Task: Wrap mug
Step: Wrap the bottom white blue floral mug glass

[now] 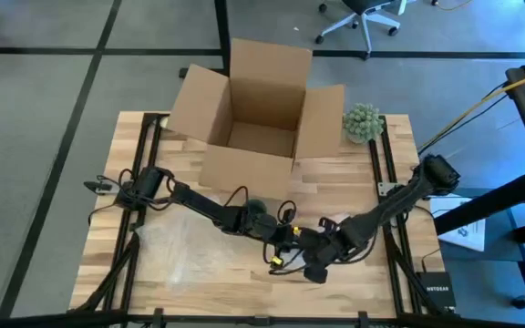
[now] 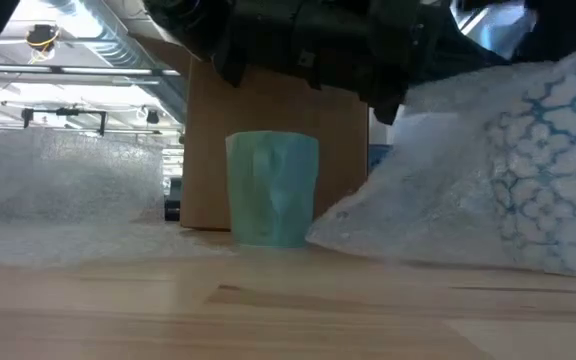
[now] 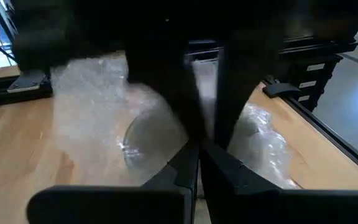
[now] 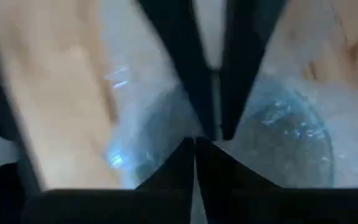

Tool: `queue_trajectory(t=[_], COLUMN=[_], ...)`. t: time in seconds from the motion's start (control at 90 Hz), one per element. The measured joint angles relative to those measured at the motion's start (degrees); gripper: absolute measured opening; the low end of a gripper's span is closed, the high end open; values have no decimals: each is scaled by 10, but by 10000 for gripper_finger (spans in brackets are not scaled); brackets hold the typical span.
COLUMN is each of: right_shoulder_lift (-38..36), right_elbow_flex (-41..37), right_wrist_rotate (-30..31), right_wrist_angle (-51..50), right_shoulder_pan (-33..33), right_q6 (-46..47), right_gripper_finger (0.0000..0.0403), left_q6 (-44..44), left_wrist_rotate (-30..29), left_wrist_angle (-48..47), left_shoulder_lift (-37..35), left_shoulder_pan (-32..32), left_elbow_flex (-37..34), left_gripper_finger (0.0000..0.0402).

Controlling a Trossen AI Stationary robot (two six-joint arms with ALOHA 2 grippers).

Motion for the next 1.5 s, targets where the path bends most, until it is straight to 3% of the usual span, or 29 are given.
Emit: queue_trajectory(t=[0.156, 0.367, 0.644, 0.778, 1.156, 1.333, 1.5], right_shoulder_lift=[5, -4, -27, -31, 10, 43, 51], right_elbow_flex=[-14, 47, 155, 164, 39, 18, 28], right_wrist_rotate=[15, 7, 61, 82, 41, 22, -2], right_wrist_angle=[19, -26, -173, -236, -75, -14, -16], right_shoulder_pan=[0, 2, 32, 49, 21, -10, -23], right_q6=[2, -6, 5, 55, 31, -19, -46], right_gripper_finger=[0, 0, 0, 0, 0, 0, 0], left_q6=[0, 0, 0, 0, 0, 0, 0], left_wrist_rotate=[0, 0, 0, 0, 0, 0, 0], left_wrist_angle=[0, 0, 0, 0, 6, 7, 3], left_shoulder_lift=[0, 0, 0, 0, 0, 0, 0], left_shoulder_pan=[0, 0, 0, 0, 0, 0, 0], left_elbow_flex=[0, 0, 0, 0, 0, 0, -1], left_gripper_finger=[0, 0, 0, 0, 0, 0, 0])
